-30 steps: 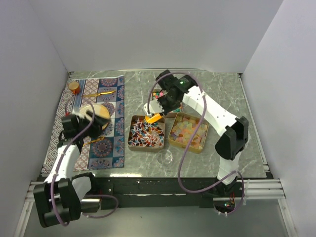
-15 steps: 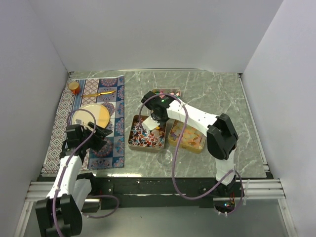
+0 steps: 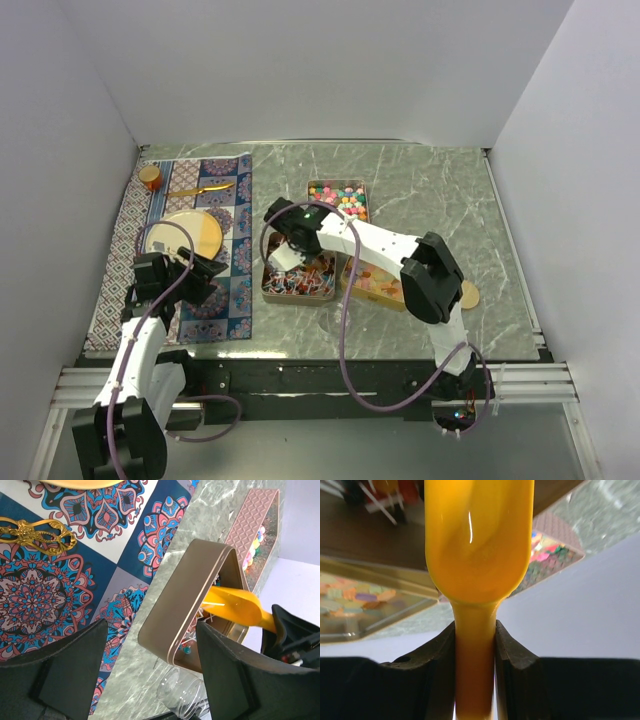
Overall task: Pack the candies
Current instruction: Scoop the fake candies from the storage box.
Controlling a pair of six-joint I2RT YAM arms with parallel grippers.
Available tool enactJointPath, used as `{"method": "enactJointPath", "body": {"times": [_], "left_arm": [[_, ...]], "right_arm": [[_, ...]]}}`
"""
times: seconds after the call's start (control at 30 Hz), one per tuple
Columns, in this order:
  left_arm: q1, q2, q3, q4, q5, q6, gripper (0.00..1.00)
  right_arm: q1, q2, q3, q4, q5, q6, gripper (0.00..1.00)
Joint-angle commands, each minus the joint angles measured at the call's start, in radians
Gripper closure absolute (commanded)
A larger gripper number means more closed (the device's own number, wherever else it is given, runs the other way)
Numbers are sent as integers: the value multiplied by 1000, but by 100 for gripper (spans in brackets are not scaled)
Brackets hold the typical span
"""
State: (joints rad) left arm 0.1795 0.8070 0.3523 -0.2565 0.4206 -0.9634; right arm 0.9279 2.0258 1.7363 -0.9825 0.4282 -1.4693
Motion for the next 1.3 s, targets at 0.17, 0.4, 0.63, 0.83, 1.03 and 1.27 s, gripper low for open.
{"method": "enactJointPath", "body": {"times": [0.17,0.4,0.63,0.83,1.03,1.27], "left_arm": [[-8,11,-7,45,-2,2,24],[-8,11,1,42,-9,17,23],[-3,29,16,30,-9,34,23],[9,50,27,26,-3,49,22],[18,108,7,118,55,23,35],[-104,296,47,258,107,-12,99]], "right_arm": [[52,-48,-46,-27,-111,49,100],[100,-62,-109,-22,-170,67,100],[109,-16,-69,-15,-247,125,100],[95,-1,-78,59,-348,144,100],[58,-15,-147,150,-342,76,100],[29,-1,-101,104,-300,40,100]]}}
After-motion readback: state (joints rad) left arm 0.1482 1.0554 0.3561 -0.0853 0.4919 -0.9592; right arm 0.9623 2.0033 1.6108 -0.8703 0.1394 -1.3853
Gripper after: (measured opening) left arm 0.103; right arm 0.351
